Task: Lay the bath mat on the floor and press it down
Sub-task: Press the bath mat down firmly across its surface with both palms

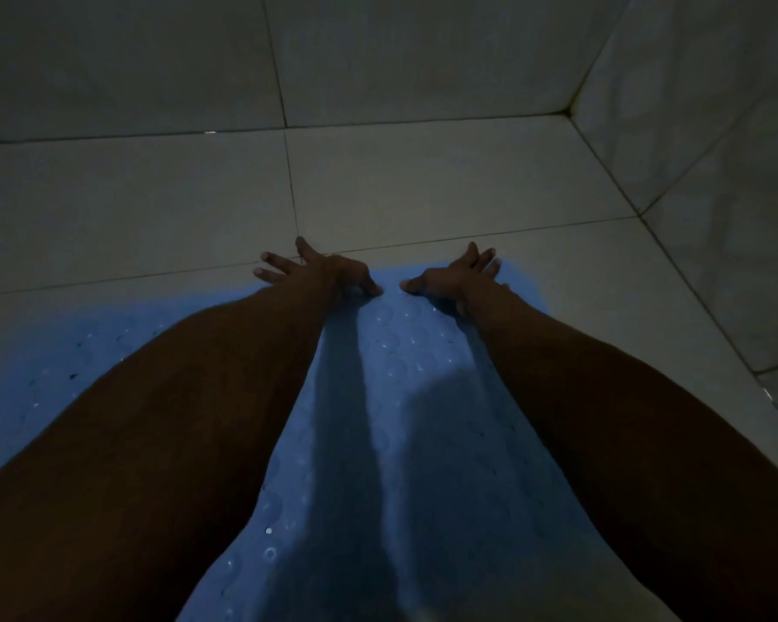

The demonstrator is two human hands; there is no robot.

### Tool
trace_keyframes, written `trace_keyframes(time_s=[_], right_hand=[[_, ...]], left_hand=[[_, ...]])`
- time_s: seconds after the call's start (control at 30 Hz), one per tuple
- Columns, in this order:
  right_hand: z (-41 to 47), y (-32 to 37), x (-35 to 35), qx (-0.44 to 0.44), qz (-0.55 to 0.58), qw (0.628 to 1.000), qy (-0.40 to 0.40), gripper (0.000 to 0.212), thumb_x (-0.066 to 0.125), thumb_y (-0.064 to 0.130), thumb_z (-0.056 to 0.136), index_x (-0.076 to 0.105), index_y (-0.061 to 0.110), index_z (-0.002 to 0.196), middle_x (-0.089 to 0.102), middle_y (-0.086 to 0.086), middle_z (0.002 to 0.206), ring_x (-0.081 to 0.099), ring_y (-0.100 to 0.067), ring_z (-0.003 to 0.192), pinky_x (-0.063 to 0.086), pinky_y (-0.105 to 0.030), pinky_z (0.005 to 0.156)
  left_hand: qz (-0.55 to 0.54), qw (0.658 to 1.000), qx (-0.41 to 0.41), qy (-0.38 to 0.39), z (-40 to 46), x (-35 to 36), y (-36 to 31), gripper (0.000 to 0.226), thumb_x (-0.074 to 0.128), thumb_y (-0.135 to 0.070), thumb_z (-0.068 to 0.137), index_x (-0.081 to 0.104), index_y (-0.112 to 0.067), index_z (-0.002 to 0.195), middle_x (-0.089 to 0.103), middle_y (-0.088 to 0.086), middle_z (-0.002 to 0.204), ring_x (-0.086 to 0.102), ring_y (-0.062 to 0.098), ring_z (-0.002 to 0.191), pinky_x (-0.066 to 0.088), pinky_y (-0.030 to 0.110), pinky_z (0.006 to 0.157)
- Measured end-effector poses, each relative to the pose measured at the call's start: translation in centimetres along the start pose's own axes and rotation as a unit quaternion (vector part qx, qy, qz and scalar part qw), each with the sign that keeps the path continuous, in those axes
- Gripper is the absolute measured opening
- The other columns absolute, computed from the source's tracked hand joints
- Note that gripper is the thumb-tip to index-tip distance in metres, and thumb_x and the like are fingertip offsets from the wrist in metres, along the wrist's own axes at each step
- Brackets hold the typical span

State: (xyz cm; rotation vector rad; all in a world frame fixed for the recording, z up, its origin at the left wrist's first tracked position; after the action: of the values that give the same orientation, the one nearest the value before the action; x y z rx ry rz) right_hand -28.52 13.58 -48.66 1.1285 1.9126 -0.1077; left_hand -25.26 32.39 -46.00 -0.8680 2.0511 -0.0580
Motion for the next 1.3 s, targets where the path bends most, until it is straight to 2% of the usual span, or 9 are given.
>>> trace_keyframes(time_s=[0.2,0.3,0.4,0.47,0.57,0.7,0.8,1.03,1.3], right_hand=[[-0.5,-0.9,0.5,-0.045,0.03,0.998,-0.035,0.148,0.079,0.069,0.06,-0.021,0.013,0.153,-0.035,-0.011,0.156,-0.029,-0.029,0.145,-0.016,-0.058,0.115],[-0.6,-2.6,0.7,-0.106,0.037,0.992,-0.048,0.142,0.075,0.072,0.063,-0.017,0.014,0.154,-0.032,-0.009,0.158,-0.028,-0.026,0.146,-0.018,-0.052,0.115],[0.4,-4.4,-0.4,-0.174,0.026,0.974,-0.14,0.116,0.069,0.064,0.076,0.0,0.016,0.156,-0.014,-0.008,0.163,-0.016,-0.024,0.15,-0.012,-0.048,0.118],[1.3,-6.0,-2.0,-0.179,-0.004,0.966,-0.188,0.101,0.061,0.062,0.083,0.007,0.019,0.156,-0.01,-0.007,0.164,-0.014,-0.024,0.15,-0.01,-0.048,0.12],[2.7,-7.9,-3.4,-0.126,0.0,0.986,-0.112,0.106,0.059,0.07,0.08,0.004,0.023,0.157,-0.016,-0.008,0.163,-0.017,-0.027,0.149,-0.009,-0.051,0.119],[3.2,-8.1,-3.2,-0.12,0.015,0.989,-0.09,0.114,0.059,0.078,0.074,0.0,0.026,0.157,-0.021,-0.005,0.162,-0.022,-0.023,0.148,-0.015,-0.048,0.118],[3.4,-8.0,-3.1,-0.111,0.022,0.99,-0.087,0.119,0.062,0.079,0.069,0.0,0.027,0.156,-0.022,-0.005,0.162,-0.023,-0.022,0.148,-0.017,-0.049,0.117],[3.1,-6.5,-3.9,-0.043,0.06,0.993,-0.093,0.138,0.08,0.063,0.06,-0.006,0.013,0.155,-0.027,-0.012,0.159,-0.026,-0.026,0.146,-0.018,-0.05,0.116],[1.9,-4.3,-4.1,-0.027,0.098,0.991,-0.093,0.126,0.084,0.034,0.066,-0.005,0.015,0.153,-0.027,-0.019,0.158,-0.026,-0.035,0.145,-0.018,-0.056,0.114]], left_hand=[[0.021,1.0,0.015,-0.006,0.5,0.1,0.3,0.142,0.085,-0.057,0.056,-0.017,-0.029,0.15,-0.029,0.021,0.153,-0.023,0.046,0.14,-0.003,0.064,0.112],[0.066,0.993,0.094,-0.02,0.9,1.3,1.4,0.126,0.075,-0.067,0.06,-0.001,-0.029,0.153,-0.015,0.021,0.157,-0.011,0.048,0.142,0.001,0.065,0.112],[0.056,0.974,0.169,-0.14,-0.2,3.6,0.8,0.092,0.067,-0.045,0.067,0.028,-0.022,0.147,0.002,0.022,0.158,-0.007,0.047,0.143,0.0,0.064,0.111],[0.057,0.973,0.197,-0.103,-0.9,4.6,-0.9,0.081,0.069,-0.038,0.072,0.034,-0.023,0.144,0.004,0.02,0.159,-0.007,0.045,0.144,0.0,0.063,0.113],[0.047,0.981,0.186,-0.037,-1.3,5.6,-2.6,0.095,0.07,-0.058,0.074,0.022,-0.025,0.15,-0.009,0.017,0.16,-0.015,0.041,0.144,-0.007,0.062,0.111],[0.016,0.981,0.176,-0.075,-1.2,7.3,-3.2,0.109,0.068,-0.068,0.068,0.015,-0.024,0.152,-0.006,0.015,0.16,-0.01,0.038,0.145,-0.007,0.062,0.113],[0.019,0.986,0.141,-0.082,-1.4,7.3,-3.6,0.109,0.07,-0.069,0.064,0.017,-0.029,0.15,-0.018,0.015,0.159,-0.022,0.037,0.143,-0.015,0.061,0.111],[0.037,0.989,0.126,-0.069,-1.3,7.5,-3.7,0.113,0.069,-0.072,0.062,0.014,-0.029,0.15,-0.022,0.015,0.157,-0.025,0.037,0.142,-0.016,0.063,0.109],[0.027,0.988,0.123,-0.088,-1.0,7.4,-4.0,0.111,0.072,-0.065,0.063,0.016,-0.027,0.15,-0.017,0.016,0.159,-0.02,0.038,0.144,-0.011,0.064,0.111]])
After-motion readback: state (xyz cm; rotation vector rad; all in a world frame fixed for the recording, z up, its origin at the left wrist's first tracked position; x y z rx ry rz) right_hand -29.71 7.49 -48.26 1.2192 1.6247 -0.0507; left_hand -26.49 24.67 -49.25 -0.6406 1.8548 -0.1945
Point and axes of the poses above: each hand's wrist, its own z-axis towards the middle knuckle, its own x-axis out of the palm, y = z × x, the point moved 2 cm from there along z, towards the middle knuckle
